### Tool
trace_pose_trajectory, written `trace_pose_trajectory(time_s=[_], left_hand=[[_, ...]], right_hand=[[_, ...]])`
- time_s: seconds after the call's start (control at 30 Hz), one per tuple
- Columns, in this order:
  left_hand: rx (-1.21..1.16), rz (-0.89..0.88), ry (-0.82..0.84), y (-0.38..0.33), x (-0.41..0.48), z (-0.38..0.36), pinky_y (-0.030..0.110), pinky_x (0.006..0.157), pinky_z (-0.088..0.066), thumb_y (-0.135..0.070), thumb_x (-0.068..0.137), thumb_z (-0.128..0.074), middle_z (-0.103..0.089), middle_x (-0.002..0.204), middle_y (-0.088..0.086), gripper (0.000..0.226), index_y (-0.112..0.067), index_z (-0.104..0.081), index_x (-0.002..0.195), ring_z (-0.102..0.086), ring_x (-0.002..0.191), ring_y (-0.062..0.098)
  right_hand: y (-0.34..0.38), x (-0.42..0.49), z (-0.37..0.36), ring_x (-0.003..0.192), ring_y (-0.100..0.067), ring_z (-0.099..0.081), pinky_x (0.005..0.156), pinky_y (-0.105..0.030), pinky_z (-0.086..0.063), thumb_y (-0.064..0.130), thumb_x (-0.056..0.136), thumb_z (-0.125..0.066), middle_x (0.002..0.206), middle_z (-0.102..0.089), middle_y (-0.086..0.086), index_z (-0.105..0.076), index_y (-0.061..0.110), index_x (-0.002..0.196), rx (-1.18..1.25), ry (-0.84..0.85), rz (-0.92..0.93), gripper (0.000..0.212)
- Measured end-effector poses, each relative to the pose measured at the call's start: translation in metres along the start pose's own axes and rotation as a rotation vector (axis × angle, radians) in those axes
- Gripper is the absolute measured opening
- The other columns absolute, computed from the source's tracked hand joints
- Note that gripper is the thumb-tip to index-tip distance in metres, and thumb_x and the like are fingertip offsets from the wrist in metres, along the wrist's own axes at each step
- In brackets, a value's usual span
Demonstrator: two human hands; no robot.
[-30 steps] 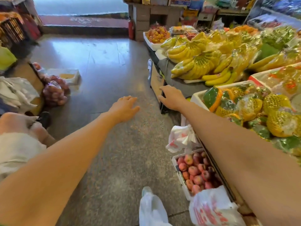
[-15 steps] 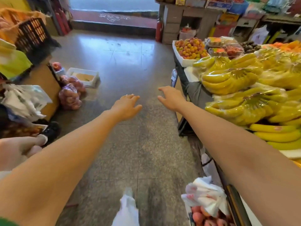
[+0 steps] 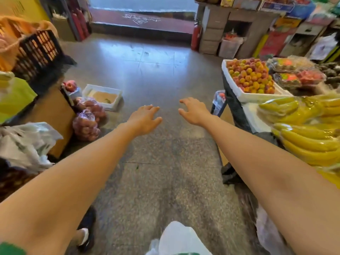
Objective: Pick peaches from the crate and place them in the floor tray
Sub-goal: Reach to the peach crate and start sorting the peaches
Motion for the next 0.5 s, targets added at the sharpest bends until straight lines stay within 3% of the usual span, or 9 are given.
trace_pose_trajectory(time_s=[0.5], left_hand=[[-0.083,0.190,-0.068,0.180,0.249,0.098,0.040,0.116,-0.020,-0.038,0.100,-0.041,-0.027,0.156,0.010,0.057,-0.015,-0.028,0.150,-0.023,0.144,0.027]], right_hand=[[0.059,0.359,0.018,0.136,-0.031,-0.038,0.108,-0.041,-0.032,0.033,0.101,-0.041,0.150,-0.038,-0.011,-0.034,0.015,0.148,-0.008,0.079,0.168,0.051]])
Point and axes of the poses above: each hand's wrist, its own x-axis towards the middle knuckle, its own z-axis out of the back of the hand, y = z × x, the point moved 2 cm from there along x, towards the middle knuckle
